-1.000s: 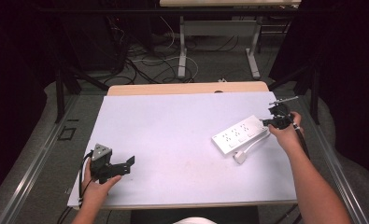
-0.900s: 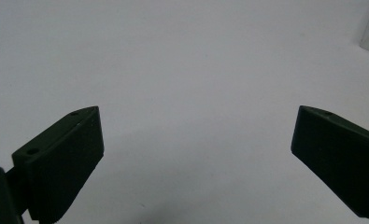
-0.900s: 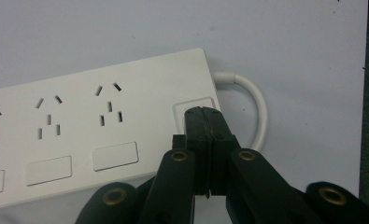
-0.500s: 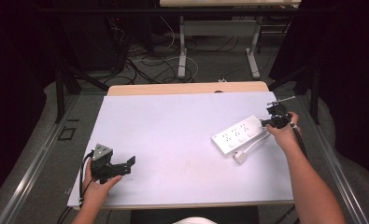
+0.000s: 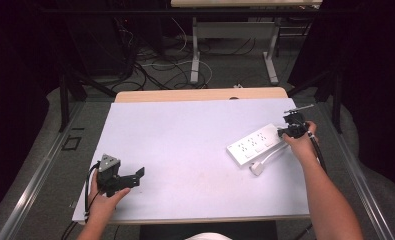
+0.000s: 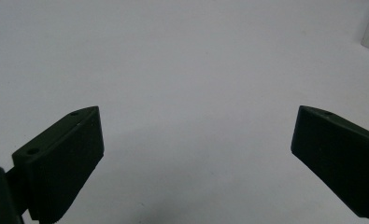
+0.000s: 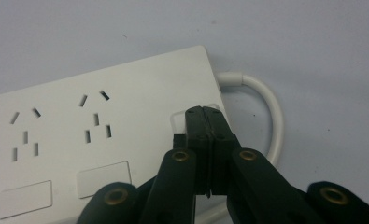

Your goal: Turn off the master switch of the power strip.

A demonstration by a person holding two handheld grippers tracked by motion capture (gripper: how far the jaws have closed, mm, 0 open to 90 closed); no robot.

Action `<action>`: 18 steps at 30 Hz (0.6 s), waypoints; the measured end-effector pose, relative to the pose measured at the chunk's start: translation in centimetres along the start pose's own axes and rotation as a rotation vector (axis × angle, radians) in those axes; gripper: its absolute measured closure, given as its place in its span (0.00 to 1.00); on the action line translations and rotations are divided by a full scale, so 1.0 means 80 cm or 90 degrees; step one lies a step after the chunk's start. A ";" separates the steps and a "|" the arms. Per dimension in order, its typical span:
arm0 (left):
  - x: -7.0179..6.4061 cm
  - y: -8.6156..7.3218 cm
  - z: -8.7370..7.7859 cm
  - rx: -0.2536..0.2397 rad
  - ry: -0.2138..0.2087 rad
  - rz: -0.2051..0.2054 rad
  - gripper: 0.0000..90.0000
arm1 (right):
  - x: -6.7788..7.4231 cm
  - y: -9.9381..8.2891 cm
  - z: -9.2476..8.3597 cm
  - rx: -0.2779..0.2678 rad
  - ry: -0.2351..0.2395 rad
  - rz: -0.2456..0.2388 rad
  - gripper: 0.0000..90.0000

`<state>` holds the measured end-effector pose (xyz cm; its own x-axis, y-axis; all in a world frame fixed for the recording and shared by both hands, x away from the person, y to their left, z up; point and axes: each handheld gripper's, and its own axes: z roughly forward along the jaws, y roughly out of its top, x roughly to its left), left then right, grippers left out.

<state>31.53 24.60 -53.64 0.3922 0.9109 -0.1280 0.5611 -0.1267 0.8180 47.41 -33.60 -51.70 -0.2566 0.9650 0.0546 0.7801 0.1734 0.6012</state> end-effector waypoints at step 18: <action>0.000 0.000 -0.001 -0.001 0.002 0.001 0.03 | 0.001 0.001 0.000 0.000 -0.007 0.007 1.00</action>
<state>31.47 24.67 -53.57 0.3911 0.9119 -0.1246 0.5590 -0.1278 0.8193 47.41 -33.49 -51.66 -0.2425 0.9687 0.0524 0.7826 0.1634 0.6008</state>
